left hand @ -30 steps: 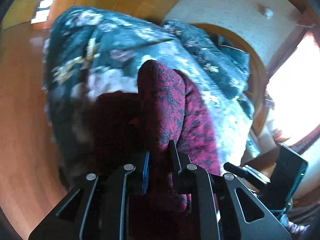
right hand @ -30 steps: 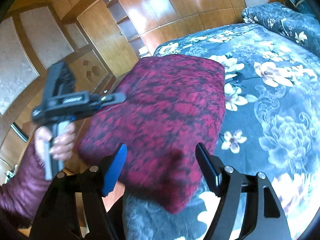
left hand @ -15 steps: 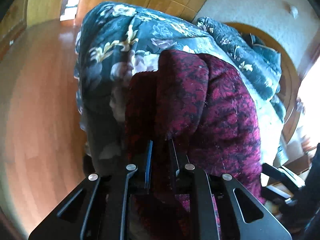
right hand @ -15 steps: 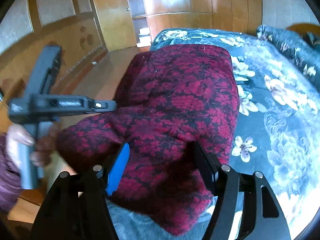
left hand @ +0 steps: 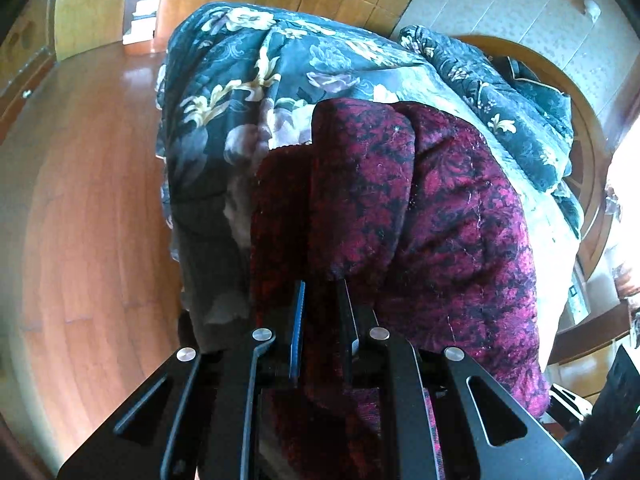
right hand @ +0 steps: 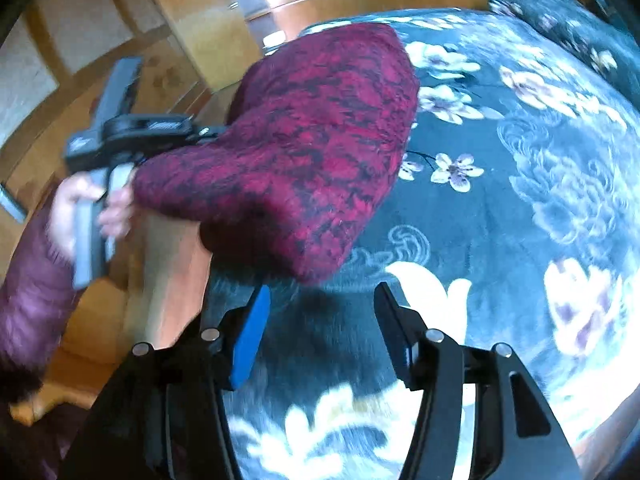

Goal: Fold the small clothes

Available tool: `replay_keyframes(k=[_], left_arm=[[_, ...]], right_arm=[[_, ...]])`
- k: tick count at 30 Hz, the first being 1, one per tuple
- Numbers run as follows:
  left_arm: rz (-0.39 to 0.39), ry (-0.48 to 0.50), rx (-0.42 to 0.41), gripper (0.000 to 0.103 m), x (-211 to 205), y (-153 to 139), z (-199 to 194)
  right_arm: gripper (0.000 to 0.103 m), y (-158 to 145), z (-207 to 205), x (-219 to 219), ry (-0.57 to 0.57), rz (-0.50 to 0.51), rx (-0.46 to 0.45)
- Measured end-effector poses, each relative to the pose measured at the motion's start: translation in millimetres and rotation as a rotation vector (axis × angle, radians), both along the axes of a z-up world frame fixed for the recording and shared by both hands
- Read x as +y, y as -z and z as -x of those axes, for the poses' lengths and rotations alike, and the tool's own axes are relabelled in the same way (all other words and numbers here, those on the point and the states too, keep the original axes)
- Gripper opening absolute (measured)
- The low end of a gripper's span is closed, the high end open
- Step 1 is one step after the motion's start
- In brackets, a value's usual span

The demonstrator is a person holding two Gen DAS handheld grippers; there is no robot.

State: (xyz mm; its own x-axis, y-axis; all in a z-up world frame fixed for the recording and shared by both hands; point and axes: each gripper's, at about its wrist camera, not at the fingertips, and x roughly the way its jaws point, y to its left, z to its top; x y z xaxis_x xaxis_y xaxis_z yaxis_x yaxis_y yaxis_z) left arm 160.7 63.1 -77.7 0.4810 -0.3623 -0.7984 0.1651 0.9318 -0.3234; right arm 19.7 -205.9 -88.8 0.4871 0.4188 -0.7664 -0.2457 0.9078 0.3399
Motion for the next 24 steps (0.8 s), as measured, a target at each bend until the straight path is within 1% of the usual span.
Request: replay_keyframes(k=[1, 2, 3, 4, 5, 6, 7, 8, 9, 11, 12, 13, 14, 15, 16, 17, 18, 19, 21, 22, 23, 24], left_arm=[[-0.004, -0.004, -0.001, 0.014, -1, 0, 1], [-0.011, -0.007, -0.003, 0.014, -1, 0, 2], [-0.021, -0.006, -0.008, 0.014, -3, 1, 4], [-0.028, -0.002, -0.014, 0.014, -5, 3, 6], [-0.034, 0.001, -0.020, 0.014, -7, 4, 9], [-0.050, -0.002, -0.032, 0.014, -10, 6, 12], [-0.076, -0.011, -0.050, 0.014, -12, 5, 15], [-0.087, -0.016, -0.056, 0.014, -12, 4, 17], [-0.085, -0.023, -0.058, 0.014, -11, 3, 18], [-0.086, -0.038, -0.058, 0.019, -8, -1, 18], [-0.096, -0.048, -0.059, 0.028, -7, -2, 18], [-0.102, -0.059, -0.061, 0.033, -6, -3, 18], [-0.101, -0.064, -0.063, 0.034, -5, -4, 18], [-0.097, -0.066, -0.064, 0.035, -4, -6, 19], [-0.099, -0.067, -0.066, 0.035, -4, -6, 19], [-0.105, -0.069, -0.070, 0.038, -3, -7, 20], [-0.119, -0.082, -0.074, 0.048, -3, -8, 21], [-0.130, -0.093, -0.080, 0.053, -3, -9, 22], [-0.133, -0.096, -0.086, 0.054, -3, -10, 22], [-0.138, -0.094, -0.086, 0.055, -4, -10, 21], [-0.147, -0.092, -0.087, 0.056, -4, -9, 21], [-0.161, -0.090, -0.095, 0.059, -5, -10, 21]], right_arm=[[0.054, 3, -4, 2, 0.019, -0.011, -0.004], [0.046, 4, -10, 3, 0.035, -0.026, -0.004], [0.029, 4, -14, 6, 0.035, -0.035, -0.004], [0.029, 3, -14, 13, 0.023, 0.000, -0.017], [0.026, 3, -11, 18, 0.012, 0.043, -0.033], [0.023, 11, -8, 20, 0.006, 0.075, -0.024], [0.022, 21, -8, 17, 0.011, 0.069, 0.009], [0.021, 31, -8, 12, 0.025, 0.042, 0.045], [0.021, 32, -7, 9, 0.031, 0.029, 0.047], [0.020, 26, -5, 11, 0.007, 0.047, 0.035], [0.022, 23, -4, 12, -0.024, 0.068, 0.039], [0.022, 21, -3, 13, -0.044, 0.078, 0.044], [0.028, 18, -2, 12, -0.069, 0.085, 0.049], [0.042, 13, 1, 9, -0.097, 0.085, 0.050], [0.046, 8, 3, 6, -0.107, 0.084, 0.043], [0.049, 1, 4, 3, -0.111, 0.085, 0.027], [0.050, -5, 3, 2, -0.113, 0.085, 0.014], [0.052, -16, -1, -1, -0.108, 0.081, -0.010], [0.059, -32, -11, -4, -0.088, 0.060, -0.049], [0.061, -42, -19, -4, -0.077, 0.048, -0.075], [0.066, -51, -32, -2, -0.058, 0.046, -0.106], [0.067, -57, -43, 1, -0.046, 0.045, -0.128]])
